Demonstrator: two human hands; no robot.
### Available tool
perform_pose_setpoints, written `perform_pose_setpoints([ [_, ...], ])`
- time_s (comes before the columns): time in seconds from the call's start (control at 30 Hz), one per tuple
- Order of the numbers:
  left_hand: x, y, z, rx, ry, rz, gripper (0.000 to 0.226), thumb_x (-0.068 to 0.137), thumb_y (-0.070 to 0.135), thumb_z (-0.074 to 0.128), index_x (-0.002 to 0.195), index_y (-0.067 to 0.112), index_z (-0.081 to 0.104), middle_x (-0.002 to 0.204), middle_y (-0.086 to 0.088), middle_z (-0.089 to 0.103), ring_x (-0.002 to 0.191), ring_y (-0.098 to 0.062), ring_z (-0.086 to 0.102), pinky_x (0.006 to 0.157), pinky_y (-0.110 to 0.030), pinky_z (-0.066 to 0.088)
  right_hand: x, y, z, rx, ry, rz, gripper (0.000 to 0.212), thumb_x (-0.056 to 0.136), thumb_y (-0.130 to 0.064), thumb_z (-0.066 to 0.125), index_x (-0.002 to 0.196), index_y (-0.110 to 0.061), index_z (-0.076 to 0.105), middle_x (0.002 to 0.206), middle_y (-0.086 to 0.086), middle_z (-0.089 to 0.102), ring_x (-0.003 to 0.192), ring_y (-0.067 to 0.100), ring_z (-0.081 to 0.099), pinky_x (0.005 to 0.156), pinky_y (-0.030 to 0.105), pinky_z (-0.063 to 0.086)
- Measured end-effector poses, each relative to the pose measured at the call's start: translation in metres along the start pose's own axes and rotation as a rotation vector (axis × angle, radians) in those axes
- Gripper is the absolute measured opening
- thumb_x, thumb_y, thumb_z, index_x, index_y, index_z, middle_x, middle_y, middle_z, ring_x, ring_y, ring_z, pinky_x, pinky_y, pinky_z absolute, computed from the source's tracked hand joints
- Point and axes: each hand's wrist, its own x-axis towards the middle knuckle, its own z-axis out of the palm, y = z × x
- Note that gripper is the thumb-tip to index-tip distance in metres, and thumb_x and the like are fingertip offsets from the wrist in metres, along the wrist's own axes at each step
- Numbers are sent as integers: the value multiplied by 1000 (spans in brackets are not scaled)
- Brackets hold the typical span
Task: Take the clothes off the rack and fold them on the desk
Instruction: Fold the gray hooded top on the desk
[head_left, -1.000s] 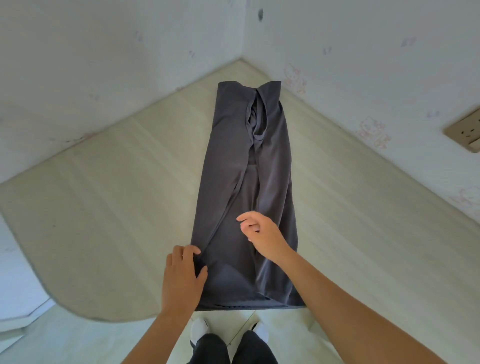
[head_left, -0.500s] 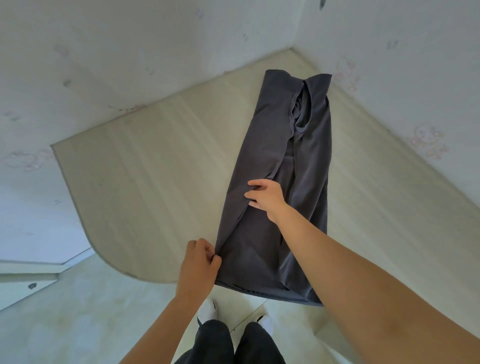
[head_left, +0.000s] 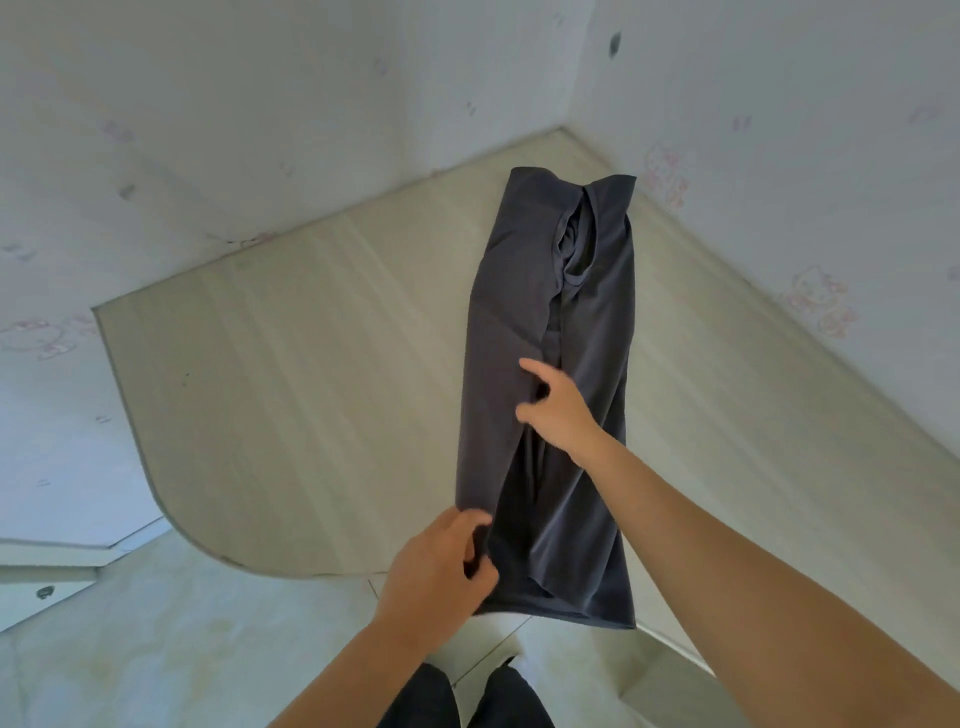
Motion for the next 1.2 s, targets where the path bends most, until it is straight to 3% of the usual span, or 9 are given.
perform_pose_setpoints([
  [0.13,7,-9,12,125,-139,-29,28,94,49,49,115,33,57,97,17,54,86,-3,55,90,-21,50,-10,33,-17,-124,-56,127,55,89,-4,59,139,-20,45,129,6,55,108,25,60,95,40,51],
  [0.23,18,-9,12,103,40,-6,25,91,41,59,112,31,52,103,16,46,90,-6,51,90,-18,49,-20,33,-20,40,-41,175,28,90,-1,57,116,-9,59,100,11,68,85,22,68,82,33,58],
  [0.33,24,-12,10,93,-30,-110,48,79,42,74,114,31,43,109,11,42,91,-9,53,85,-16,49,-44,27,-11,148,-188,229,14,86,4,64,98,-2,66,90,17,69,72,18,69,68,22,58],
  [0.57,9,-24,12,200,-151,-42,66,76,30,74,130,29,38,121,9,41,96,-11,51,83,-18,51,-89,53,20,-101,-303,22,26,82,-6,71,104,-18,66,95,-2,70,84,11,68,83,24,56],
  [0.67,8,-27,14,102,-80,-71,47,86,12,63,127,27,47,116,9,48,95,-10,54,87,-20,51,-107,64,33,-132,-325,-52,28,81,-5,72,104,-19,63,99,-4,65,83,10,66,82,25,55],
  [0.83,6,-37,4,-282,66,-274,27,92,4,54,84,29,61,84,7,67,77,-11,63,71,-20,45,-129,69,52,-216,-253,-155,38,76,-25,79,107,-26,56,106,-11,56,93,6,56,83,30,52],
  [0.97,2,-36,0,-462,77,-322,15,92,7,55,79,13,60,73,-7,63,68,-18,56,71,-35,47,-136,61,68,-303,-144,-203,52,74,-44,76,116,-32,47,114,-16,42,101,4,48,79,24,49],
  [1.1,-3,-37,2,-460,100,-283,14,93,12,54,82,5,58,77,-20,60,67,-26,53,69,-37,45,-137,61,75,-483,7,-336,26,87,-37,64,110,-29,55,111,-13,46,96,6,52,72,24,52],
  [1.2,-5,-36,1,-371,145,-266,12,90,12,58,79,9,55,72,-10,59,65,-22,53,63,-31,44,-137,60,75,-443,123,-411,7,96,-28,54,100,-24,57,100,-12,52,86,7,56,69,22,53],
])
